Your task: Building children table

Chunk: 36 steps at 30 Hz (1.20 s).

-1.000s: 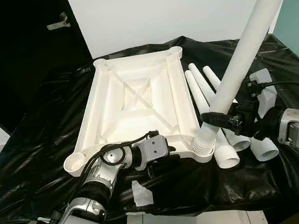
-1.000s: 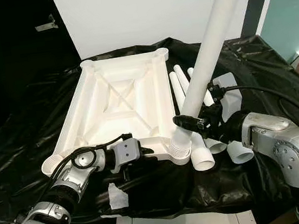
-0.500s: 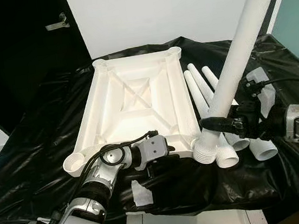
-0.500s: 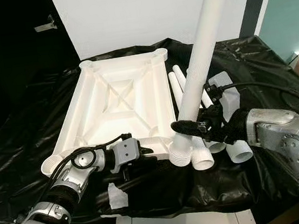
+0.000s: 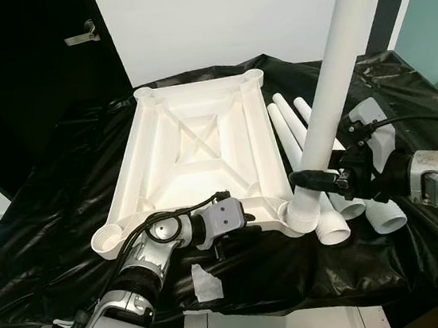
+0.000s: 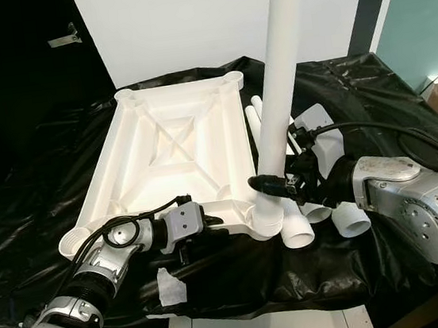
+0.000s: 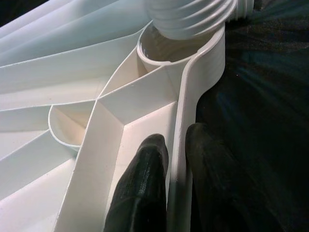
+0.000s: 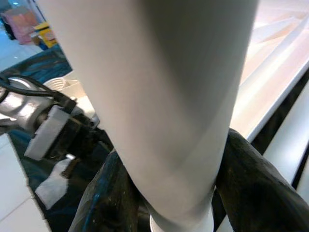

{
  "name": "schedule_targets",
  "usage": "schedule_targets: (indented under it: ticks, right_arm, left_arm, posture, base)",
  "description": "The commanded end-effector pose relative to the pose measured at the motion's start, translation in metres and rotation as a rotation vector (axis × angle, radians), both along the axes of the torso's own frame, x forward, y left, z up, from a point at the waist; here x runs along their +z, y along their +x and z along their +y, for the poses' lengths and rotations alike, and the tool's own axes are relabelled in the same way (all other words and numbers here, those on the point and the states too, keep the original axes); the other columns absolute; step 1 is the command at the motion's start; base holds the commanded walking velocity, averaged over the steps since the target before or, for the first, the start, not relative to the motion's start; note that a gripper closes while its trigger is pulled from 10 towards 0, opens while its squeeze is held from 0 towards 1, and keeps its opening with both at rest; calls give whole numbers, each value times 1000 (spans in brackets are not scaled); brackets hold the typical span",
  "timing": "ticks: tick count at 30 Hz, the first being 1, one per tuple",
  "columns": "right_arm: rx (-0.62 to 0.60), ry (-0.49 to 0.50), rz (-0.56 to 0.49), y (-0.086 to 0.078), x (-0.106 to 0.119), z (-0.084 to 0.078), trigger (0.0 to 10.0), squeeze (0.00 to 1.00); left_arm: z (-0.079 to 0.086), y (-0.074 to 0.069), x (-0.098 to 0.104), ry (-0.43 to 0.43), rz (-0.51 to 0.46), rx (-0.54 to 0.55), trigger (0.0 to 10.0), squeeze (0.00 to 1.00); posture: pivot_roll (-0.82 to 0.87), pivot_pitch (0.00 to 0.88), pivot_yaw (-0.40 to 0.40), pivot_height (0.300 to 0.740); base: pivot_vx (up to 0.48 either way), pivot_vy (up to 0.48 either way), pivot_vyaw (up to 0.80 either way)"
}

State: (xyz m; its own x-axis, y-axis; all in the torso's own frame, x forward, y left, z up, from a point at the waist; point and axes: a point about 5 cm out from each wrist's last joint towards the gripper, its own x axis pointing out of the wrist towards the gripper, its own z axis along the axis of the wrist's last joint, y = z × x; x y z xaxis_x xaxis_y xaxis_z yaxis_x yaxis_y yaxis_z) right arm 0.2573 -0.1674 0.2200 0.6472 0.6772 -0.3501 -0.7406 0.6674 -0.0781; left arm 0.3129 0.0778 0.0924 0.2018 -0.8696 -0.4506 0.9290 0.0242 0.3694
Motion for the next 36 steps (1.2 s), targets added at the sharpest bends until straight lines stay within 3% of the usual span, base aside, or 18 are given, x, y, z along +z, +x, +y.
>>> schedule_targets:
  ticks: [1, 14, 24, 36]
  right_arm:
    - [-34, -57, 82, 1, -24, -1, 10000, 0]
    - [123, -255, -73, 3, -44, 20, 10000, 0]
    - [146, -218, -78, -3, -46, 25, 10000, 0]
    - [124, -163, -44, -23, -49, 22, 10000, 0]
  left_arm:
    - [9, -8, -30, 48, 69, 139, 10000, 0]
    - [9, -7, -30, 50, 66, 139, 10000, 0]
    - [10, -9, -32, 49, 69, 144, 10000, 0]
    - [7, -9, -31, 53, 70, 130, 10000, 0]
  posture:
    - [-157, 33, 23, 740]
    - [-149, 29, 19, 740]
    - [-147, 29, 14, 740]
    - [-172, 34, 27, 740]
  base:
    - [0, 0, 0]
    - [0, 0, 0]
    - [0, 0, 0]
    - [0, 0, 0]
